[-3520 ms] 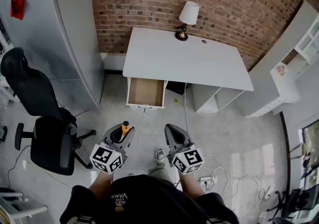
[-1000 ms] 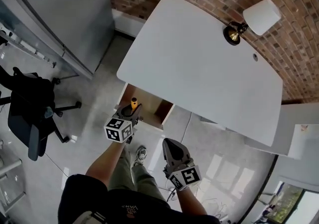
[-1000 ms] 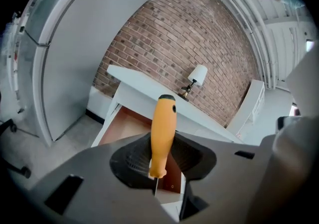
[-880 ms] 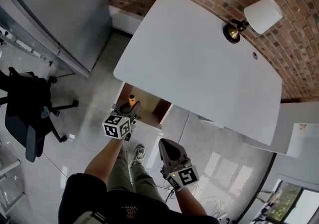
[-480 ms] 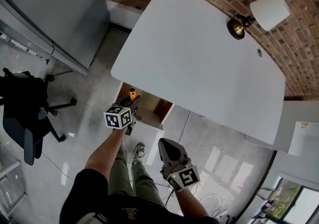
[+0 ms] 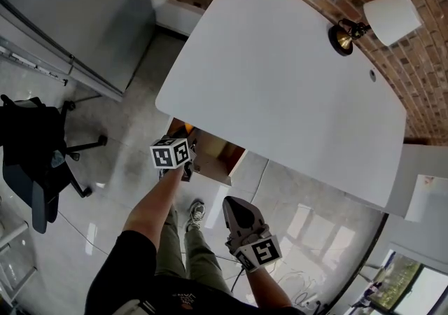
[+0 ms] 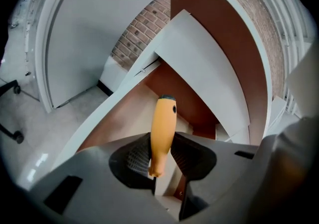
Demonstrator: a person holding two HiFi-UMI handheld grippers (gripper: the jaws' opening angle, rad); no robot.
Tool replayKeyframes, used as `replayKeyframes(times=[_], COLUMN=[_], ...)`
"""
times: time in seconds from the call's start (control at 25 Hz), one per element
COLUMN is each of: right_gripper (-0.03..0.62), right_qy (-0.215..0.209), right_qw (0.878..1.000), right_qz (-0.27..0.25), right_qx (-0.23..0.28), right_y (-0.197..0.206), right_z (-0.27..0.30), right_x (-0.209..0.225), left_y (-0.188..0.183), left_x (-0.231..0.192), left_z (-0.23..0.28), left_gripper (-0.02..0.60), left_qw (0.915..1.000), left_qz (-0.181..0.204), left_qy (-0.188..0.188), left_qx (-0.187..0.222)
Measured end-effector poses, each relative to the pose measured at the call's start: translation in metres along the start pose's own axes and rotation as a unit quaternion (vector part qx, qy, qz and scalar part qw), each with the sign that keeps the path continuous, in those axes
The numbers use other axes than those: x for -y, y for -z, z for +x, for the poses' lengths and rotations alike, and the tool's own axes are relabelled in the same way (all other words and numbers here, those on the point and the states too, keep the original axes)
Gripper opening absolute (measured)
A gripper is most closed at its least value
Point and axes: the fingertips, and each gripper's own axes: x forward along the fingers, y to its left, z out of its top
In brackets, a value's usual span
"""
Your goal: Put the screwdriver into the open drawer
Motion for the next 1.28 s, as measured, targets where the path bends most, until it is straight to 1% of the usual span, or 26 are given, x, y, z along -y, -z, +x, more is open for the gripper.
replayKeyframes(times=[0.2, 0.32, 0.44, 0.48, 0.72, 0.96, 1.04, 1.12, 1.28], right_gripper=[-0.003, -0.003, -0.003, -0.003, -0.003, -0.003, -0.003, -0.003, -0.003], right_qy=[0.004, 0.008, 0.011, 0.011, 0.007, 0.003, 0.004, 0.008, 0.011], right_qw=[1.000, 1.000, 1.000, 1.000, 1.000, 1.000, 1.000, 1.000, 1.000], right_qz=[0.005, 0.009, 0.012, 0.013, 0.006, 0.001, 0.000, 0.005, 0.005], right_qx=[-0.008, -0.010, -0.007, -0.005, -0.007, 0.000, 0.000, -0.001, 0.008], right_y=[0.006, 0.007, 0.004, 0.003, 0.004, 0.003, 0.004, 0.002, -0.008], right_z=[0.003, 0.006, 0.008, 0.008, 0.010, 0.009, 0.007, 0.004, -0.003], right_x=[0.007, 0.012, 0.014, 0.014, 0.012, 0.007, 0.006, 0.005, 0.002], left_y=[0.005, 0.006, 0.005, 0.005, 0.001, -0.005, -0.002, -0.003, -0.015], left_x=[-0.015, -0.016, -0.014, -0.013, -0.011, -0.006, -0.005, -0.001, 0.017], left_z=[0.013, 0.014, 0.014, 0.013, 0.010, 0.003, 0.000, -0.006, -0.027], left_gripper=[0.110, 0.110, 0.112, 0.121, 0.121, 0.121, 0.121, 0.121, 0.121], left_qw=[0.9988, 0.9985, 0.9988, 0.9989, 0.9994, 0.9998, 0.9999, 1.0000, 0.9995], left_qz=[-0.023, -0.026, -0.025, -0.025, -0.028, -0.020, -0.014, -0.005, 0.024], left_qy=[-0.029, -0.035, -0.031, -0.028, -0.014, -0.006, -0.003, 0.001, 0.009], left_qx=[-0.032, -0.034, -0.030, -0.029, -0.014, -0.002, -0.004, 0.000, 0.019])
